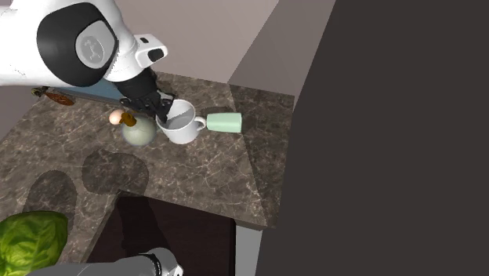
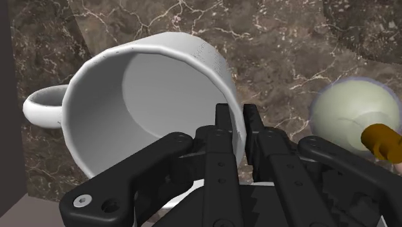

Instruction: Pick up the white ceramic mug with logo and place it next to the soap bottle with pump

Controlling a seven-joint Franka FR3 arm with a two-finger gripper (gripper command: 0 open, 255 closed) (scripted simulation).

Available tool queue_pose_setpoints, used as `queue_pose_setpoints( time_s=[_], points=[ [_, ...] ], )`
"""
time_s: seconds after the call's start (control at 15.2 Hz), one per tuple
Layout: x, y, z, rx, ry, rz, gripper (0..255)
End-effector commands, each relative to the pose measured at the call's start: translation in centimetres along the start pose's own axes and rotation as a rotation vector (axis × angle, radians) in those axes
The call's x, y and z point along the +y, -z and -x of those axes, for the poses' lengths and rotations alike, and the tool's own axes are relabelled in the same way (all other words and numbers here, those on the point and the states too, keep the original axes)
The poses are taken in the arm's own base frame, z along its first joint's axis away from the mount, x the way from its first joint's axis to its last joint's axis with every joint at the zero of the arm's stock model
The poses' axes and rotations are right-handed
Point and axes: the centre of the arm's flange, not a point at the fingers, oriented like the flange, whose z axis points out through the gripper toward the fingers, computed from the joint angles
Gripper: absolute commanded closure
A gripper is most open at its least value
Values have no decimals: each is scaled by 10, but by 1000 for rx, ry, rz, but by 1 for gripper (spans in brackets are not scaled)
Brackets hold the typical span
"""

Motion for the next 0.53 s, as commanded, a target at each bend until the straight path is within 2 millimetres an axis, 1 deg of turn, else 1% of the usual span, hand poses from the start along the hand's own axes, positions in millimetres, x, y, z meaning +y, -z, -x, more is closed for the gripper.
queue_pose_setpoints(
  time_s=[0.0,0.07,0.46],
  points=[
    [-25,0,14,0,-2,1,255],
    [-35,0,20,0,-2,1,255],
    [-37,-32,19,0,-2,1,255]
  ],
)
